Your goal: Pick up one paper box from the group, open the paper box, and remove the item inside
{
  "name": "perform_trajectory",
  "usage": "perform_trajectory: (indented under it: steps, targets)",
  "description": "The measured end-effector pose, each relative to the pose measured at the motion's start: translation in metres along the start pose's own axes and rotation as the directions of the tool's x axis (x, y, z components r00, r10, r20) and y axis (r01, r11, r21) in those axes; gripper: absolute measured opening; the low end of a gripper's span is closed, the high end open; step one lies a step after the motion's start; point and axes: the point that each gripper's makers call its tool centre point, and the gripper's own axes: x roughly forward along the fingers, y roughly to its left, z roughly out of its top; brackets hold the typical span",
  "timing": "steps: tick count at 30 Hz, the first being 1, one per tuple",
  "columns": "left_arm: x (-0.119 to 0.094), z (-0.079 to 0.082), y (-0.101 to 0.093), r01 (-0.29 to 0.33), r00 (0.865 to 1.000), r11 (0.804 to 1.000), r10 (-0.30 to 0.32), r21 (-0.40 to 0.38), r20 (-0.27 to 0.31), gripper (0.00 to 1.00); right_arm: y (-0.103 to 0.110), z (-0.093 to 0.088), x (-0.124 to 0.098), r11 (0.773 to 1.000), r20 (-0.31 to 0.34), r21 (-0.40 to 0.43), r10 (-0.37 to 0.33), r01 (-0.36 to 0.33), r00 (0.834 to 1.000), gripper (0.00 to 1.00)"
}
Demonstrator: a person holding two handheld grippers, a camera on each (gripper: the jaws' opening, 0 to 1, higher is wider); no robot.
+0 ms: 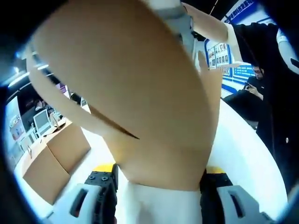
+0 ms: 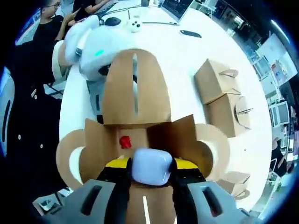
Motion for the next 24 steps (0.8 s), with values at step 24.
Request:
perform_trajectory:
  steps: [24]
  targets:
    - [-0.03,-0.005,-0.009,-0.09,0.996,0.994,0.088,-0.068,-0.034,0.73,0.03,-0.041,-0.1,0.988,0.099,0.098,-0.129,0.119,0.987,0.35]
